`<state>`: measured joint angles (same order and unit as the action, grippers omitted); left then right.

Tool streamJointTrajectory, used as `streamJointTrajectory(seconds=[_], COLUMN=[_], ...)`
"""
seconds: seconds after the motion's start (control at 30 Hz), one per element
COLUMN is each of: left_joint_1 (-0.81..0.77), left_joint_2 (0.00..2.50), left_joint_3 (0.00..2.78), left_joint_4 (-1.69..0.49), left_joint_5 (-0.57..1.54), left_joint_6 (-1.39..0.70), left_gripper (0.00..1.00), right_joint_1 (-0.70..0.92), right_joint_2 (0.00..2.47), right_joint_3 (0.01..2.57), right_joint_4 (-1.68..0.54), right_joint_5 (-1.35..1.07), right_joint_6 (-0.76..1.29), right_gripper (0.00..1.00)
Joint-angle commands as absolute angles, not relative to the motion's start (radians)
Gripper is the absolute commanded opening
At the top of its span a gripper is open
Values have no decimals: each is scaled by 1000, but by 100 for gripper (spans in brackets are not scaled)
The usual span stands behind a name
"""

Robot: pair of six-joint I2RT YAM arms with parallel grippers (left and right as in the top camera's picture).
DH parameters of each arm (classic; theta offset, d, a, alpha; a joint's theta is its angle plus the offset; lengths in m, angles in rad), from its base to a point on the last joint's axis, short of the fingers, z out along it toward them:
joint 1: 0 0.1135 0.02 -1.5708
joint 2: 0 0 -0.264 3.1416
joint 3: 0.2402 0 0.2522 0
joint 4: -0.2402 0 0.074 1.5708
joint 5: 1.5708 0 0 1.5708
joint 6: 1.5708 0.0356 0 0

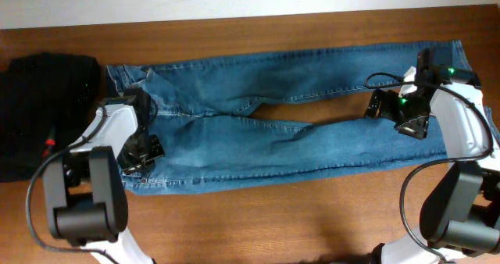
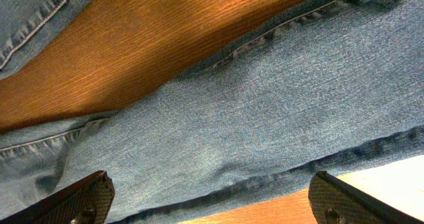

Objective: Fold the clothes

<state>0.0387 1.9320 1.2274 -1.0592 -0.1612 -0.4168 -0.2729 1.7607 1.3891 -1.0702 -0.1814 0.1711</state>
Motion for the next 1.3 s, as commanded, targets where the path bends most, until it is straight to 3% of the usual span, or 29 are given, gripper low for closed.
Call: streamJointTrajectory(seconds=[0.0,0.37,0.53,0.67,0.87,1.1,1.27], left_joint_1=[41,41,41,42,42,42,42], left_joint_2=[1756,1606,1678,1753,1885,2047,2111], left_joint_3=[1319,1386,1386,1386,1386,1386,1386], left_joint_4=[-1047,-817,-664,-569,-501,-422,-399], left_joint_5=[-143,-115,53,23,22,23,22], left_joint_6=[-427,-336,-179,-169,-169,-170,-170], left_gripper=[0,2,1,1,0,0,1], right_joint_1=[-269,-269,-269,-269,-270,-270,-233], right_joint_2=[1761,1761,1761,1761,1761,1761,1781], right_joint_3=[1384,1384,1384,1384,1384,1384,1384], right_joint_4=[-1070,-1070,-1070,-1063,-745,-715,-626], right_joint_5=[-169,-169,-169,-166,-150,-190,-254], right_joint_6=[161,161,161,161,163,164,-86], right_gripper=[99,99,98,99,99,99,94])
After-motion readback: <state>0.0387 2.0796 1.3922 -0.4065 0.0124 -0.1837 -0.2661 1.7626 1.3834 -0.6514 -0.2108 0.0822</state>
